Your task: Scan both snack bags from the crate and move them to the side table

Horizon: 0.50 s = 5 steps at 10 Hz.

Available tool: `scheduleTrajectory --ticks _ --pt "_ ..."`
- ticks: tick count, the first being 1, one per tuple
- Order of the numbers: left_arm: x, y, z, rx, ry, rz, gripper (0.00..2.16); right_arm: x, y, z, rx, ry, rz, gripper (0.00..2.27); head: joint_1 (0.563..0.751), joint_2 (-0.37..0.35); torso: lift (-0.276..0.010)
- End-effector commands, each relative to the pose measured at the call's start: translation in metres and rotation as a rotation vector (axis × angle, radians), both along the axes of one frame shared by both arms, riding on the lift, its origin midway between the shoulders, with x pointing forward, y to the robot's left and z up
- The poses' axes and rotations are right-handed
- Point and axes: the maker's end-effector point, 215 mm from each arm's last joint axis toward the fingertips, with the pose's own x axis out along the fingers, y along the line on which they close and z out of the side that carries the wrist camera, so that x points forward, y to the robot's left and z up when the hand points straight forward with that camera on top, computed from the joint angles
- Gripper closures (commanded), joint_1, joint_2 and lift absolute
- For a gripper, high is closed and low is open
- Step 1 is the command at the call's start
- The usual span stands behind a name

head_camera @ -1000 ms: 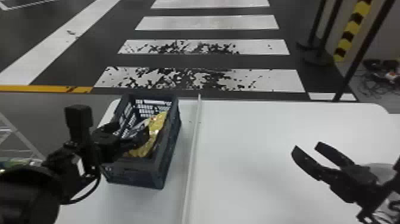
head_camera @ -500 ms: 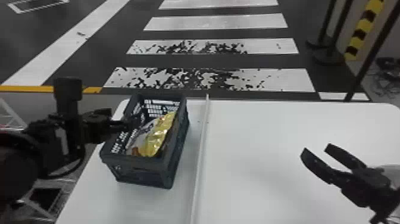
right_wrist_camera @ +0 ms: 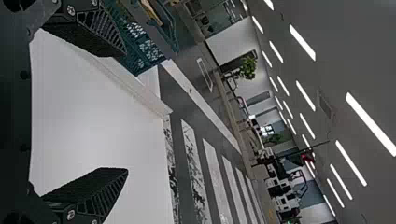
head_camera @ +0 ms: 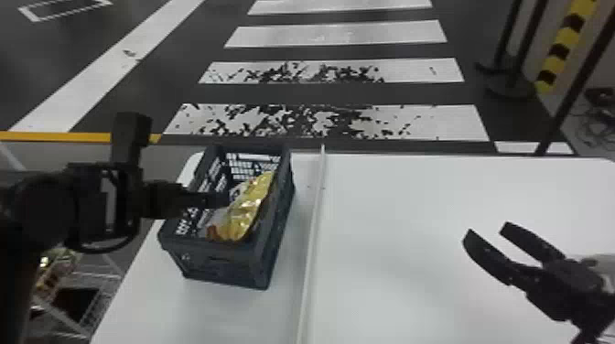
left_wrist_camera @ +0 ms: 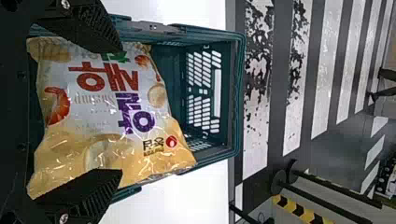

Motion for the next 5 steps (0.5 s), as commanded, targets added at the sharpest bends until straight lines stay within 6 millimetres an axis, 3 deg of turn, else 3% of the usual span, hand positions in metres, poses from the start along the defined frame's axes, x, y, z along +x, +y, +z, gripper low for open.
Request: scheduleTrajectory --ticks 1,3,5 --pt "0.005 -0.008 0.001 -0.010 0.047 -0.011 0.08 -0.001 0.001 0.001 -0.001 -0.002 0.002 0.12 0.695 0.134 -0.095" --pt "0.007 -0.015 -0.001 -0.022 0.110 -0.016 0.08 -0.002 0.001 0.003 -0.003 -0.005 0.003 0.12 0.695 0.121 -0.095" --pt "0.022 -0.019 0.008 -0.028 0.105 -0.021 0.08 -0.005 0.001 0.000 -0.004 0.000 0.006 0.12 0.695 0.114 -0.095"
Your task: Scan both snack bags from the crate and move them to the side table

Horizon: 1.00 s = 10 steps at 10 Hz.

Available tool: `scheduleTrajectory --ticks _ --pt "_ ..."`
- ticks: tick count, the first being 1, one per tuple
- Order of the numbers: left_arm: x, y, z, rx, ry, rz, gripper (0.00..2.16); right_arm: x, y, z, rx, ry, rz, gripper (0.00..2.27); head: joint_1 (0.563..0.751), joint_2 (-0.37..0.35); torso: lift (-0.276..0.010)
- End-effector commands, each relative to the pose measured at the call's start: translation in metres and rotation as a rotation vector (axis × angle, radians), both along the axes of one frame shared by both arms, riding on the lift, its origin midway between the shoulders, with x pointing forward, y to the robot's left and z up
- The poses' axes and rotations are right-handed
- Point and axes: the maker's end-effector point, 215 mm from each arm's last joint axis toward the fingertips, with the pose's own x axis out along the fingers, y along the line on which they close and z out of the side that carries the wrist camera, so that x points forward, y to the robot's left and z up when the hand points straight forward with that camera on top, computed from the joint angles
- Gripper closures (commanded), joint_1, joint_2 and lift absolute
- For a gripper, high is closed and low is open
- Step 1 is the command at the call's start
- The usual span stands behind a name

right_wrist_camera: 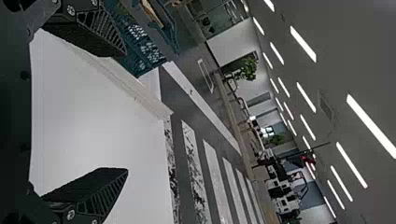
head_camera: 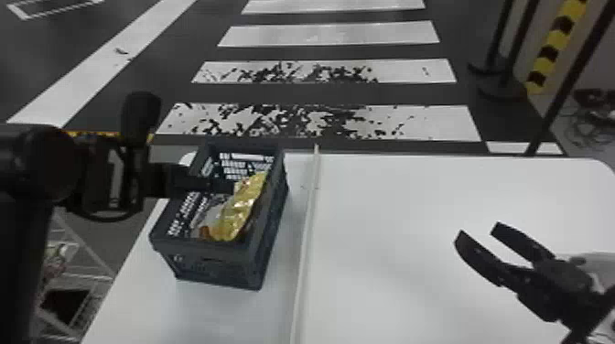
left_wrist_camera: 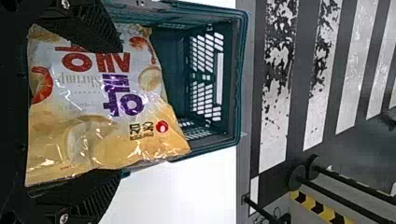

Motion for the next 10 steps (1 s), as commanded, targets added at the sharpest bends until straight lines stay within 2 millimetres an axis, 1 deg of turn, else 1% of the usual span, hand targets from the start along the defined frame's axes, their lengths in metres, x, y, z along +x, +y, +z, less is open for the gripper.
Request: scheduleTrajectory --ticks 1,2,5,7,10 --pt "0.011 0.000 0.004 -0.007 0.006 0.003 0.08 -0.001 0.000 -0.002 0.000 0.004 0.000 0.12 0.695 0.110 -0.095" --pt "0.016 -0.003 0.003 -0.008 0.018 -0.003 0.08 -0.001 -0.001 -0.001 -0.002 0.002 0.001 0.12 0.695 0.107 -0.095" --pt "0.019 -0.010 -0.008 -0.010 0.044 0.001 0.09 -0.003 0.000 -0.009 0.000 0.025 0.008 0.12 0.695 0.100 -0.095" --pt "0.009 -0.008 -0.029 0.026 0.080 0.004 0.08 -0.003 -0.001 -0.010 0.010 0.042 0.021 0.12 0.695 0.096 -0.095" --pt "0.001 0.004 -0.040 0.033 0.111 0.014 0.11 -0.002 0.000 -0.012 0.022 0.052 0.024 0.12 0.695 0.104 -0.095"
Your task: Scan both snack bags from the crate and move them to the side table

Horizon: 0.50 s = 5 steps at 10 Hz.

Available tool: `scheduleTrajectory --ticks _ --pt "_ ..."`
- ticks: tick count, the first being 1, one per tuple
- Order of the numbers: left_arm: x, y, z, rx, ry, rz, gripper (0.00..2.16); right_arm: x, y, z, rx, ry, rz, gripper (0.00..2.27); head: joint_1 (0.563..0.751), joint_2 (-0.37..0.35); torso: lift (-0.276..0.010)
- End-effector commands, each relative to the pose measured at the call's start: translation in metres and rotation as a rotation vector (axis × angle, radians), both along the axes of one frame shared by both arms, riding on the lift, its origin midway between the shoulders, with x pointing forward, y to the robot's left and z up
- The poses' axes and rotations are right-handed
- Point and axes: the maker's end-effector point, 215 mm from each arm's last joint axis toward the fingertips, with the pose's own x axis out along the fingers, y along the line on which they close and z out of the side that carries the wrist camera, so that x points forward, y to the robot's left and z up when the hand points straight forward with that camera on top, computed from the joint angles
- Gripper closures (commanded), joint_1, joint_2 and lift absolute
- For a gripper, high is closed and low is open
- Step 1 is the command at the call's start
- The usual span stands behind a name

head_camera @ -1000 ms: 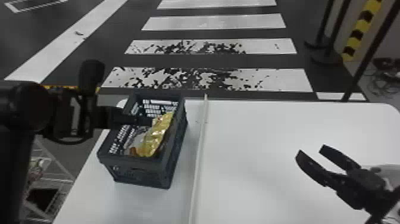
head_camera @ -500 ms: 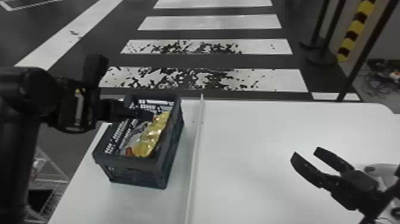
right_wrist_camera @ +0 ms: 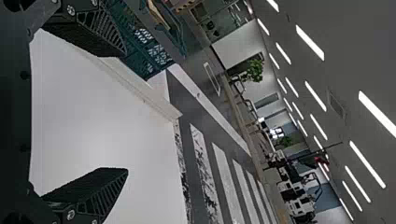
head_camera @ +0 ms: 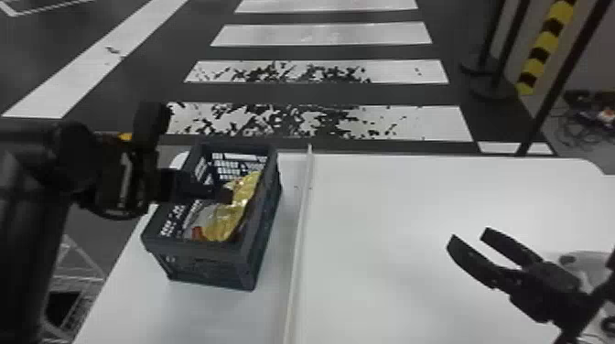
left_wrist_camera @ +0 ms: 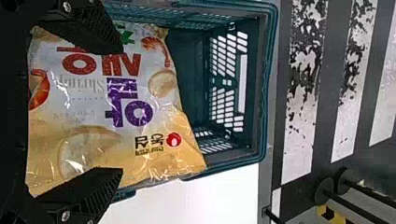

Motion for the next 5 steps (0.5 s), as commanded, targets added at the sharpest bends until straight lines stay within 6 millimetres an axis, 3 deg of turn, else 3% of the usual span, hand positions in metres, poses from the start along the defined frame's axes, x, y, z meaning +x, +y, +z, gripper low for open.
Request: scheduleTrajectory --ticks 1,4,5 --pt "-0.003 0.003 -0.007 -0.004 0.020 0.005 0.15 0.001 0.001 0.000 0.003 0.001 0.001 0.12 0.695 0.108 -0.095" --pt "-0.012 0.003 -0.023 -0.027 0.065 0.006 0.21 0.002 0.002 0.006 0.018 -0.009 0.007 0.12 0.695 0.112 -0.095" --pt "-0.018 0.004 -0.033 -0.029 0.087 0.007 0.45 0.003 0.001 0.006 0.025 -0.010 0.006 0.12 0.695 0.114 -0.095"
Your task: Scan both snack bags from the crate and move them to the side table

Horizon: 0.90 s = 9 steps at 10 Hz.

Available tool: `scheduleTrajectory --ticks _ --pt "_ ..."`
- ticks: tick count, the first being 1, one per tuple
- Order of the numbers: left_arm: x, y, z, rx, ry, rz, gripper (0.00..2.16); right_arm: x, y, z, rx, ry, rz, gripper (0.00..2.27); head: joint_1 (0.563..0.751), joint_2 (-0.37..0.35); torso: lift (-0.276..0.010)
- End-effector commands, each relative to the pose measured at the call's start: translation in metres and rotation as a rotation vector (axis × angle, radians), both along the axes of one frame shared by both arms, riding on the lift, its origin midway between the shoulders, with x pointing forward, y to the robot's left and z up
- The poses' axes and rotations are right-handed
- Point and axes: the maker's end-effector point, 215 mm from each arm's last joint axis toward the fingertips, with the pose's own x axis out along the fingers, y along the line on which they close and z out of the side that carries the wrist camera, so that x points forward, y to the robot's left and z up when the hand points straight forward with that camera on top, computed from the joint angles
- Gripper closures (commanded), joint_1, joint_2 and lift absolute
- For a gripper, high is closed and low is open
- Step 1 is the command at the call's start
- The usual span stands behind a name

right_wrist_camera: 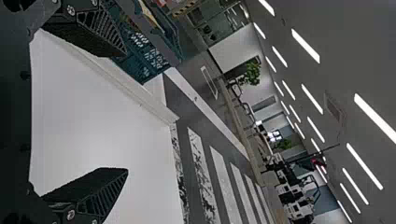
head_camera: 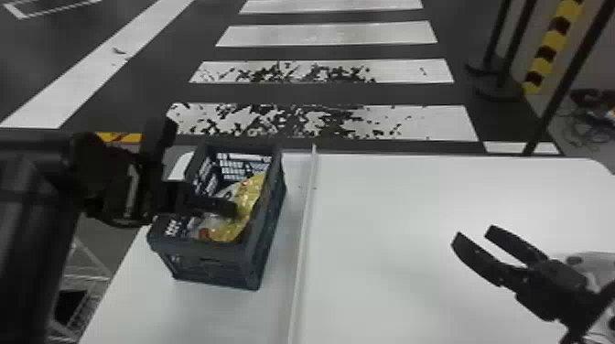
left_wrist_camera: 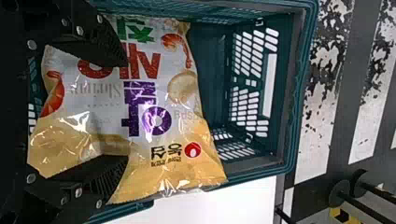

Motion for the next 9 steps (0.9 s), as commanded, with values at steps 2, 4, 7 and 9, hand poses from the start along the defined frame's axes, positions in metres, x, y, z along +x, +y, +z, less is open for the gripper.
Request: scheduleTrajectory --ticks 2,4,7,9 --pt "-0.013 0.003 -0.021 -0.002 0.047 0.013 1.02 0.001 -0.003 0.001 0.027 0.000 -0.001 0.12 0.695 0.116 -0.095" --pt "-0.021 0.008 -0.035 -0.010 0.083 0.033 1.68 0.002 -0.008 -0.001 0.049 0.002 -0.012 0.12 0.695 0.116 -0.095" --pt "-0.033 0.010 -0.047 -0.011 0.101 0.043 2.14 0.001 -0.015 0.002 0.067 -0.001 -0.025 0.12 0.695 0.119 -0.095" --pt "-0.026 0.015 -0.033 0.006 0.061 0.054 2.14 0.000 -0.020 0.002 0.070 -0.003 -0.033 0.12 0.695 0.115 -0.095"
